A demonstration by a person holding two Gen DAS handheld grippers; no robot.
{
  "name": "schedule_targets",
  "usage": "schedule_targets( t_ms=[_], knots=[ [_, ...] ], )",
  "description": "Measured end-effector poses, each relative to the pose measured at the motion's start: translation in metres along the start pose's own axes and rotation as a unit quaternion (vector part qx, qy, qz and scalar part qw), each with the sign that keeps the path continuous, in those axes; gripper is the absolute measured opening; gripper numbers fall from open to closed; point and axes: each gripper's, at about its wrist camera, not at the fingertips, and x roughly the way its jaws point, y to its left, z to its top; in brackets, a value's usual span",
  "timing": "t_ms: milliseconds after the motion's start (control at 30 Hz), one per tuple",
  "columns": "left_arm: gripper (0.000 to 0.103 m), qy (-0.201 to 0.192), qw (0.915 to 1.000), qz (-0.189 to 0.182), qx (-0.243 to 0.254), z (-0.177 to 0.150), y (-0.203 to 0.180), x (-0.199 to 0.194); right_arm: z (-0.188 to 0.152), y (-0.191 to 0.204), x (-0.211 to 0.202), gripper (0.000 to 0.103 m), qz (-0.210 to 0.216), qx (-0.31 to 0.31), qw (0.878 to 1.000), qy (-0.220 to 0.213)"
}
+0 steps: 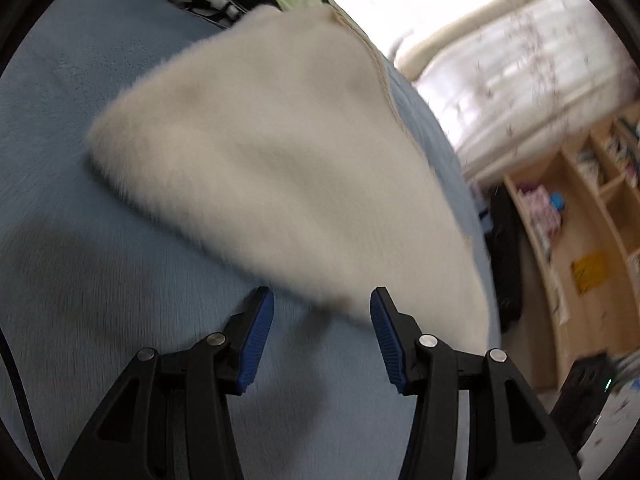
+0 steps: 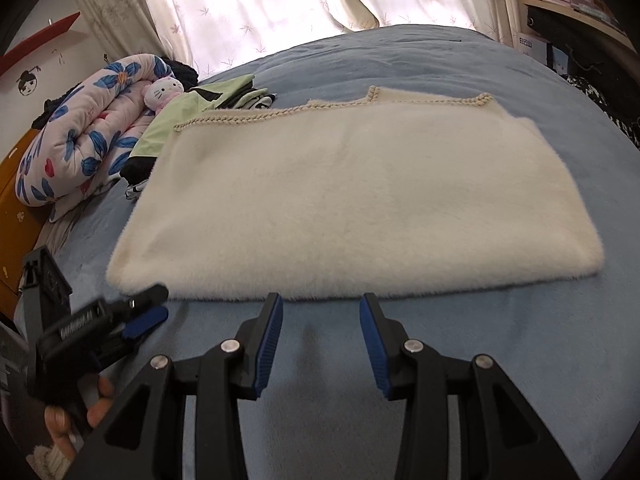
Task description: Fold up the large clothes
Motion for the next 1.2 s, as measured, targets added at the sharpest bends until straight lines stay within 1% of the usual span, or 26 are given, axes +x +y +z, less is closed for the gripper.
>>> schedule_targets(
  t_ms=[167, 267, 433, 500, 567, 633, 700, 733, 800, 867, 900, 933, 1000, 1033, 1067, 1100, 1200],
  knots=[
    [0.049, -0.006, 0.999, -0.022, -0.039, 0.023, 0.012, 0.022, 0.004, 0.004, 0.013, 0.04, -0.002, -0.004, 1.0, 0.007],
    [0.049, -0.015, 0.9986, -0.026, -0.043, 0.035, 0.01, 0.031, 0.006, 0.004, 0.019, 0.04, -0.001, 0.0, 1.0, 0.009],
    [0.048, -0.033, 0.9987, -0.02, -0.033, 0.055, -0.002, 0.042, 0.013, 0.004, 0.022, 0.04, -0.002, -0.003, 1.0, 0.006],
    [0.048, -0.042, 0.9982, -0.017, -0.039, 0.066, -0.004, 0.047, 0.018, 0.003, 0.021, 0.04, -0.006, -0.005, 1.0, -0.002],
    [0.036, -0.056, 0.9976, -0.008, -0.039, 0.071, -0.007, 0.052, 0.027, 0.003, 0.023, 0.04, -0.015, -0.006, 1.0, -0.008],
    [0.024, -0.072, 0.9972, 0.007, -0.017, 0.067, -0.016, 0.049, 0.039, 0.005, 0.028, 0.04, -0.021, -0.009, 1.0, -0.017],
    [0.021, -0.09, 0.9955, 0.028, 0.014, 0.061, -0.028, 0.044, 0.051, 0.011, 0.035, 0.039, -0.033, -0.024, 0.999, -0.029],
    [0.02, -0.101, 0.9935, 0.041, 0.032, 0.056, -0.037, 0.039, 0.058, 0.016, 0.041, 0.031, -0.043, -0.035, 0.998, -0.032],
    [0.02, -0.124, 0.9884, 0.062, 0.063, 0.052, -0.057, 0.031, 0.066, 0.021, 0.053, 0.018, -0.039, -0.05, 0.998, -0.028],
    [0.02, -0.145, 0.9817, 0.078, 0.095, 0.045, -0.079, 0.023, 0.069, 0.023, 0.072, 0.018, -0.042, -0.06, 0.997, -0.012],
    [0.02, -0.152, 0.9782, 0.088, 0.111, 0.043, -0.088, 0.019, 0.067, 0.022, 0.083, 0.018, -0.045, -0.061, 0.997, 0.009],
    [0.02, -0.157, 0.9747, 0.095, 0.128, 0.041, -0.099, 0.018, 0.064, 0.02, 0.09, 0.018, -0.044, -0.059, 0.997, 0.017],
    [0.02, -0.168, 0.9653, 0.117, 0.162, 0.037, -0.12, 0.015, 0.06, 0.019, 0.089, 0.019, -0.041, -0.063, 0.997, 0.011],
    [0.02, -0.174, 0.9605, 0.124, 0.179, 0.035, -0.129, 0.012, 0.059, 0.018, 0.088, 0.019, -0.036, -0.066, 0.997, 0.014],
    [0.02, -0.179, 0.9557, 0.128, 0.196, 0.033, -0.142, 0.01, 0.058, 0.015, 0.087, 0.019, -0.028, -0.062, 0.998, 0.017],
    [0.02, -0.182, 0.9525, 0.128, 0.208, 0.032, -0.146, 0.004, 0.058, 0.008, 0.086, 0.019, -0.013, -0.051, 0.998, 0.021],
    [0.02, -0.19, 0.9367, 0.139, 0.26, 0.027, -0.19, 0.006, 0.059, -0.014, 0.078, 0.019, 0.041, -0.004, 0.998, 0.038]
  ],
)
